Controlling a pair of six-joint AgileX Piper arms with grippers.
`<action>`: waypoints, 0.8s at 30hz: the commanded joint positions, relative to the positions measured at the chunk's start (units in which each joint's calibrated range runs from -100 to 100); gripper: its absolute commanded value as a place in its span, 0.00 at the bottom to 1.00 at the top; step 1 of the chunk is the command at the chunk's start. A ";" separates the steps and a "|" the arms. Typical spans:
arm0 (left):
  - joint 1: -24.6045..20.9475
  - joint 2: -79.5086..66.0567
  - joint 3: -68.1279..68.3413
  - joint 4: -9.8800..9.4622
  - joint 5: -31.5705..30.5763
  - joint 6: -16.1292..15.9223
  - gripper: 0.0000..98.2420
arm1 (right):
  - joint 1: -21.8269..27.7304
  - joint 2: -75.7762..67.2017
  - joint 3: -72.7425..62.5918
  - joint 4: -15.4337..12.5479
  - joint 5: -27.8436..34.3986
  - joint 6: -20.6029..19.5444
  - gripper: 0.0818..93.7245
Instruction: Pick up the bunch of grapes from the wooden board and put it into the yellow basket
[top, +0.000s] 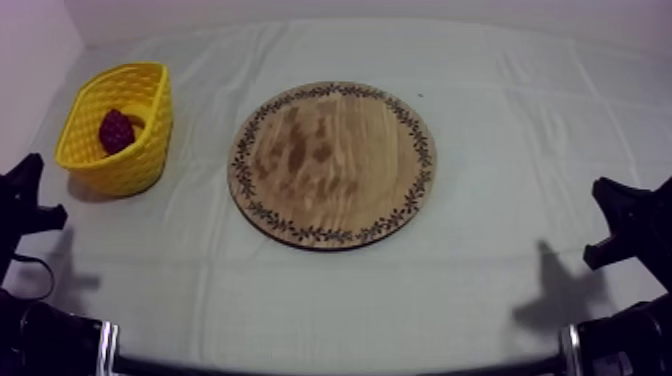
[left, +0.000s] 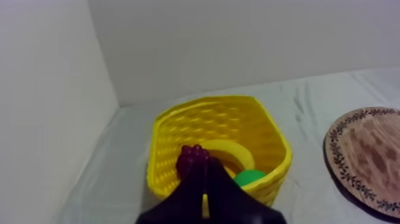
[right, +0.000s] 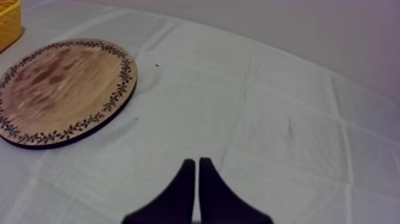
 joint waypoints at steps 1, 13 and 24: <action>0.11 -0.05 0.03 -0.03 -0.25 7.25 0.00 | -0.02 -0.01 -0.03 0.01 0.00 0.02 0.00; -0.16 -0.05 -0.14 0.39 1.11 6.13 0.00 | -0.02 -0.01 -0.03 0.01 0.00 0.02 0.00; -0.15 -0.05 1.41 12.21 4.36 -4.00 0.00 | 0.03 -0.01 -0.03 0.01 0.00 0.03 0.00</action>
